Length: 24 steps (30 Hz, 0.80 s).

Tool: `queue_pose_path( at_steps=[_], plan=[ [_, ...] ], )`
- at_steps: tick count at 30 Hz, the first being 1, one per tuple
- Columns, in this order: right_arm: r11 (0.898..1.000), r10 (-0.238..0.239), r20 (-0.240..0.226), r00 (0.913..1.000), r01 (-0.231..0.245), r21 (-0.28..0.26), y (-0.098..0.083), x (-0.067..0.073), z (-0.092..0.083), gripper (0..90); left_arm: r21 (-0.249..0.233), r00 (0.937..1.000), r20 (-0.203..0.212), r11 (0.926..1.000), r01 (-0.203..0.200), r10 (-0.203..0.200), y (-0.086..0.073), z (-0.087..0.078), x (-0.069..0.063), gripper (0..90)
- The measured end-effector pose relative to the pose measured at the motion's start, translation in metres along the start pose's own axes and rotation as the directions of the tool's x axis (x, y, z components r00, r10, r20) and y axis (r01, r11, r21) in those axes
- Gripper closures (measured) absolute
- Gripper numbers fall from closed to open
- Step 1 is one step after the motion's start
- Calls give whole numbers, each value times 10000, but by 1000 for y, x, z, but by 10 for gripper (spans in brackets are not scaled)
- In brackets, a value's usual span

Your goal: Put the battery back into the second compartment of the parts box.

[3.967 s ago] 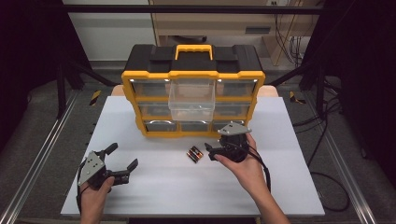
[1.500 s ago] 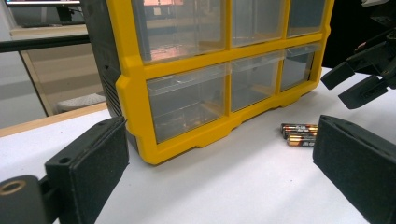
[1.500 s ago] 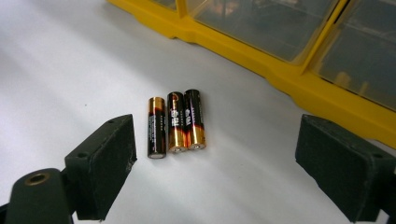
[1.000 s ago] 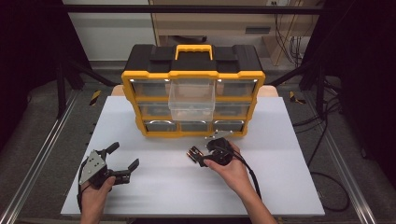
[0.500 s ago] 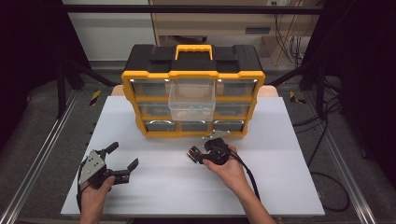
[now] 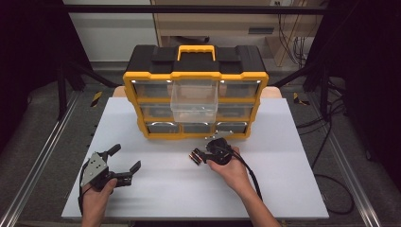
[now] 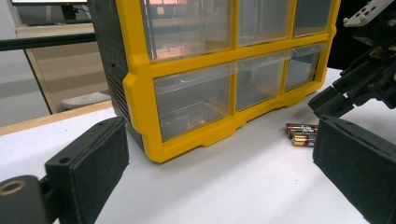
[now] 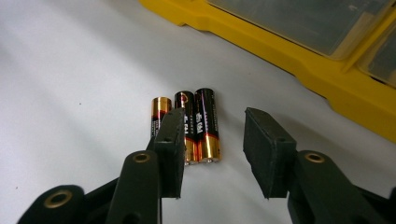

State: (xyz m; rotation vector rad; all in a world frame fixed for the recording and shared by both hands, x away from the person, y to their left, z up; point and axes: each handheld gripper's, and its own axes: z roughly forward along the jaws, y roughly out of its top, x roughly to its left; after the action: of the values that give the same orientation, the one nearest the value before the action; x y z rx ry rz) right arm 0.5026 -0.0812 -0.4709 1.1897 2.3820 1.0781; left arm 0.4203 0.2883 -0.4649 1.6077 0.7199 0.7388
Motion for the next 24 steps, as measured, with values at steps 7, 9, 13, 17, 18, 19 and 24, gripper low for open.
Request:
queue_pose_path(
  at_steps=[7, 9, 13, 17, 18, 19, 24],
  plan=[
    [9999, 94, -41, 9999, -93, 135, 2, 0, 2, 651, 18, 10000, 14, 10000, 11, -11, 0, 0, 0, 32],
    [9998, -13, -19, 10000, 14, 175, 2, 0, 2, 659, 14, 10000, 13, 10000, 33, -33, 0, 1, 0, 32],
    [9997, -51, 22, 10000, 50, 237, 3, 2, 3, 681, -18, 10000, -6, 10000, 71, -71, 0, 0, 0, 32],
    [9993, 43, -40, 10000, -42, 371, 4, 3, 5, 704, -44, 10000, -30, 9999, 92, -92, 0, 0, 1, 32],
    [9994, -42, -49, 10000, 44, 352, 4, 3, 6, 707, -41, 10000, -30, 9999, 93, -93, 0, 0, 1, 32],
    [9994, -26, -16, 10000, 26, 359, 4, 4, 6, 710, -40, 10000, -31, 9999, 92, -92, 0, 0, 1, 32],
    [9990, -50, -31, 10000, 51, 452, 3, 3, 8, 732, -53, 9999, -32, 9999, 102, -102, 0, -1, 1, 32]
  ],
)
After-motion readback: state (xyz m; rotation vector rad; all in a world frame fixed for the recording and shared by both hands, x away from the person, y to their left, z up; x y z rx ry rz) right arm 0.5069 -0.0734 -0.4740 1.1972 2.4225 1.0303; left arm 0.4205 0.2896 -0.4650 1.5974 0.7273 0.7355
